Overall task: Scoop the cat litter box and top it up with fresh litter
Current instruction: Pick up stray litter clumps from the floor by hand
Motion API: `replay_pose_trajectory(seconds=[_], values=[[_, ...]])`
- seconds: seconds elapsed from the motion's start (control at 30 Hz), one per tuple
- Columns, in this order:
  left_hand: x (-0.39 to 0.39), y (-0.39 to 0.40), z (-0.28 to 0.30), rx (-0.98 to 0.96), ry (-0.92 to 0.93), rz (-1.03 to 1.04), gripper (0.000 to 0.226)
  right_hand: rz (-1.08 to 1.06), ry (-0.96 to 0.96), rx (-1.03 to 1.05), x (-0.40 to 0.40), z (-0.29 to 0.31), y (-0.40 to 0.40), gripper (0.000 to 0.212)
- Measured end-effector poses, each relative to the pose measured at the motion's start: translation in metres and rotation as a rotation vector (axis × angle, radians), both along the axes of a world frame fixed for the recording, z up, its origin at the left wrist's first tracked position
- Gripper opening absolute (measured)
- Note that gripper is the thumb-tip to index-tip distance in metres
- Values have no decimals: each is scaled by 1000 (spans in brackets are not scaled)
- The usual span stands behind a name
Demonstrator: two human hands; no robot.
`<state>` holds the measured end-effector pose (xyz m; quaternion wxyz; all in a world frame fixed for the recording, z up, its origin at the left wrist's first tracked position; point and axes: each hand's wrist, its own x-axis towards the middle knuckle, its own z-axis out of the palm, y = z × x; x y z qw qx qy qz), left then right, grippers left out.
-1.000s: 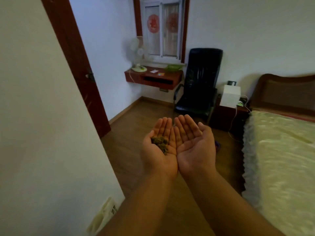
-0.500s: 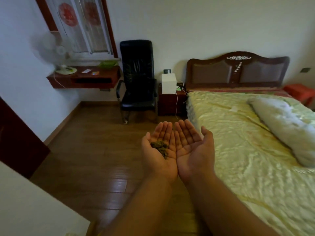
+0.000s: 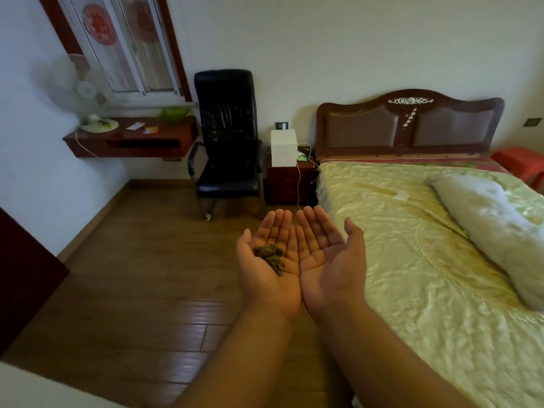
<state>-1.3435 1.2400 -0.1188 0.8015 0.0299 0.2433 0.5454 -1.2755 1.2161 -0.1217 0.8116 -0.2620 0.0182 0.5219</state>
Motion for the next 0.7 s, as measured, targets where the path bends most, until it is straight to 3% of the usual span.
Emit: replay_pose_trajectory(seconds=[0.4,0.7], values=[[48,108,-28,-78,3,-68,48,-82,29,-70,48,-28,106,52],[64,255,-23,-43,-21,-118,48,-170,7,-35,57,-16,243,50]])
